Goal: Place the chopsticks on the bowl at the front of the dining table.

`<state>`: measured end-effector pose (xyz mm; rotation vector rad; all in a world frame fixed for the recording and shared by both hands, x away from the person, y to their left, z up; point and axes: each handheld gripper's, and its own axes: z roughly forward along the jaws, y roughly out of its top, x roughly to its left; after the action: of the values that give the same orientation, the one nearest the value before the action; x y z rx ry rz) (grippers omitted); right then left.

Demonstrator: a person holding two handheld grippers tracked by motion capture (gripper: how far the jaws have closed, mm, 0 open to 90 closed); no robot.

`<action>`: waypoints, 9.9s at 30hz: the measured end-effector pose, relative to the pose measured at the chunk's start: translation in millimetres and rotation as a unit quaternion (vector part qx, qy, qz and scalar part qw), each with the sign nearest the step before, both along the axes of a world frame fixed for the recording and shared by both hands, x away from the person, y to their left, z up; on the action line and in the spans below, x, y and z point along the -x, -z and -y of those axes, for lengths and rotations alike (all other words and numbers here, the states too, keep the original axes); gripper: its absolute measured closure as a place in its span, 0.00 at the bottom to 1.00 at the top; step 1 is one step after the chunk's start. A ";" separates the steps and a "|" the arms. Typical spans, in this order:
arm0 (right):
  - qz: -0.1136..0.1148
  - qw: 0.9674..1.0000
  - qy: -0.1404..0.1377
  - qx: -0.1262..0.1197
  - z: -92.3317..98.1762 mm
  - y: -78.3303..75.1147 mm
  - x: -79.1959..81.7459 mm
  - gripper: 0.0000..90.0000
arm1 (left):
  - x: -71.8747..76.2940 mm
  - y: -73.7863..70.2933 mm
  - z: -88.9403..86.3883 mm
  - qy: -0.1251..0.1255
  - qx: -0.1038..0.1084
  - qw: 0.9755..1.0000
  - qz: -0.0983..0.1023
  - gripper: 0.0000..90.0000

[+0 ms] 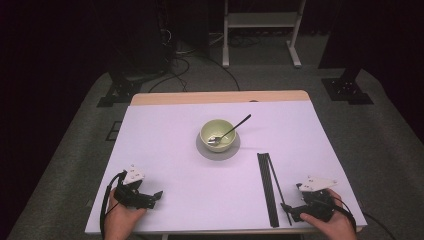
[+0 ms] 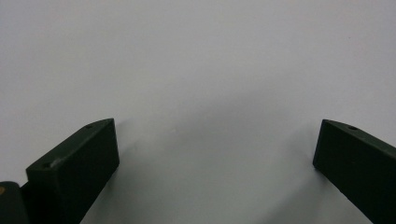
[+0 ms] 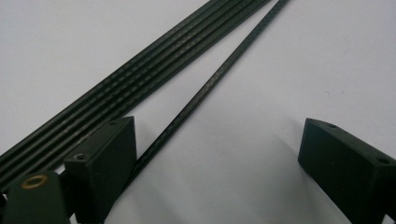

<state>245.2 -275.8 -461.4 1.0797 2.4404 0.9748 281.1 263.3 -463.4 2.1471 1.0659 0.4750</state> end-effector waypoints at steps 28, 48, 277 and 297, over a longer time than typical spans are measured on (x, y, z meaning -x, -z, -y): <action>-0.004 1.000 0.028 0.005 23.7 -1.3 -6.0 0.11 | 0.1 0.1 0.1 0.000 0.000 1.000 0.000 0.00; -0.005 0.999 0.052 0.004 42.1 -1.8 -13.7 0.11 | 0.2 0.1 0.0 0.000 0.000 1.000 0.001 0.00; -0.021 0.999 0.007 -0.027 40.1 -19.5 -99.5 0.95 | 0.0 0.2 0.2 0.000 0.000 1.000 0.001 0.00; -0.012 0.999 -0.002 -0.050 32.7 -32.8 -99.9 0.95 | 0.1 0.2 0.1 0.000 -0.001 1.000 0.001 0.00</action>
<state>345.1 -308.4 -428.6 1.1248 2.4363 1.1018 281.0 263.2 -463.6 2.1476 1.0645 0.4784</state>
